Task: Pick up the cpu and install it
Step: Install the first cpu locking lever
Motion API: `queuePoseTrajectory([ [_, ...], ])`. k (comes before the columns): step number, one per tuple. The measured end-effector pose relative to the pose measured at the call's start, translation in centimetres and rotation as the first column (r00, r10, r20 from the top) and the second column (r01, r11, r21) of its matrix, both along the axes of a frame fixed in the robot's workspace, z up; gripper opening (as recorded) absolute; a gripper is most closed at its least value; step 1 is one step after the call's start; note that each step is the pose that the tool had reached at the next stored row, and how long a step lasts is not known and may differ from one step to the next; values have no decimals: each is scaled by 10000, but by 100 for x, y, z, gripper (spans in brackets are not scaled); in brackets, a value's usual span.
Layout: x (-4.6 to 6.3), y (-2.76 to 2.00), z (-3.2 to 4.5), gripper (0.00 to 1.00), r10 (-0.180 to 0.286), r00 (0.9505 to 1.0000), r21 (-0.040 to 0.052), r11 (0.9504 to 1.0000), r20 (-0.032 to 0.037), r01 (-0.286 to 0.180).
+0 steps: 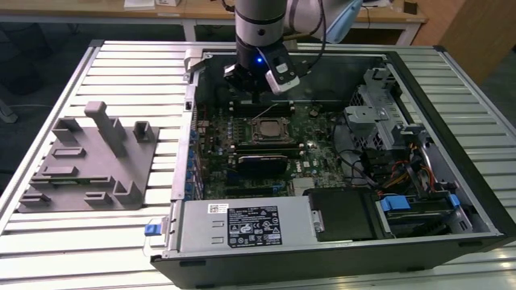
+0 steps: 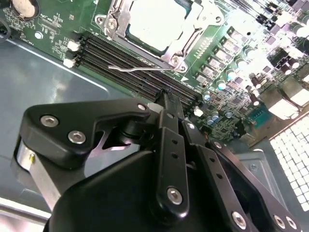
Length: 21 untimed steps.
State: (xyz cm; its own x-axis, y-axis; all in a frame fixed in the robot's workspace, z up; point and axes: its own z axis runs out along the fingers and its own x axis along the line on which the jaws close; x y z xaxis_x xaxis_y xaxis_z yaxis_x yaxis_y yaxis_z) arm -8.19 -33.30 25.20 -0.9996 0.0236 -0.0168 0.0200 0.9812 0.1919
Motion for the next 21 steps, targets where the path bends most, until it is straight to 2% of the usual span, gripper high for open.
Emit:
queuePoseTrajectory([
  [3, 1, 0, -1, 11, 0, 10000, -1, 10000, 7, 0],
  [5, 1, 0, -2, 11, 0, 10000, -7, 10000, 41, 0],
  [7, 1, 0, -9, 11, -3, 9999, -8, 10000, 108, 3],
  [10, 1, 1, -29, 11, -12, 9996, -7, 10000, 272, 12],
  [12, 4, 1, -44, 11, -16, 9994, -8, 10000, 356, 16],
  [21, 111, 1, -118, 11, -32, 9981, -7, 10000, 620, 33],
])
